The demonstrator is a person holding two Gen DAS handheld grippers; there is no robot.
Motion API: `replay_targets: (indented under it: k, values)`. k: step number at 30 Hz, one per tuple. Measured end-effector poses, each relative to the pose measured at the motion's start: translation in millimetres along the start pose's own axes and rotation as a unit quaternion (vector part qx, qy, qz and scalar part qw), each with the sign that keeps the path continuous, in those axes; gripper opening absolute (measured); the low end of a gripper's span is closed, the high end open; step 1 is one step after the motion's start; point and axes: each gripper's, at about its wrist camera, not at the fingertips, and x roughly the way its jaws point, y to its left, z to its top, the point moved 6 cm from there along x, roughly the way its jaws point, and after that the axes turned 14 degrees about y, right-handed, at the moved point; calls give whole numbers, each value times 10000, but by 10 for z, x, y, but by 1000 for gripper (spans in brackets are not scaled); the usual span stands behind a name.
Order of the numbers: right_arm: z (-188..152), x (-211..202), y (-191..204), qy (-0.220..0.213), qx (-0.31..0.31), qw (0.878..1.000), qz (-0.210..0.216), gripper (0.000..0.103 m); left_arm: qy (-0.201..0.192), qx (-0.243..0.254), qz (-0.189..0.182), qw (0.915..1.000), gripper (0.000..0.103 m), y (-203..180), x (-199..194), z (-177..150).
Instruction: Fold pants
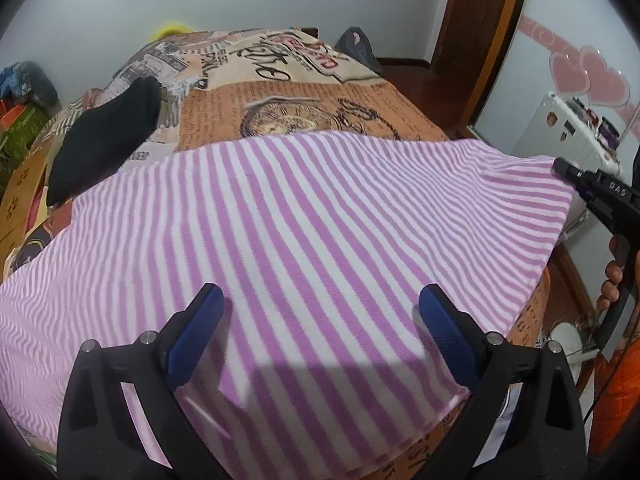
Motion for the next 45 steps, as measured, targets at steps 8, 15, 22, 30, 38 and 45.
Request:
replay_targets:
  k: [8, 15, 22, 30, 38, 45]
  values:
    - [149, -225, 850, -355, -983, 9941, 279, 8, -422, -269, -68, 9987, 99, 336, -356, -51]
    - [-96, -47, 750, 7, -815, 9967, -63, 11, -441, -476, -162, 9978, 99, 617, -451, -153]
    - [-684, 37, 63, 670, 118, 9967, -432, 42, -363, -415, -217, 9982, 99, 579, -394, -161]
    - [-1023, 365, -273, 1261, 976, 9870, 192, 43, -169, -130, -80, 9997, 99, 283, -269, -150]
    - [-890, 539, -374, 1135, 1304, 9829, 636, 47, -171, 223, 229, 9993, 99, 52, -259, -125]
    - [-724, 580, -438, 843, 1593, 9785, 998, 47, -45, 184, 272, 9995, 99, -24, -152, -61]
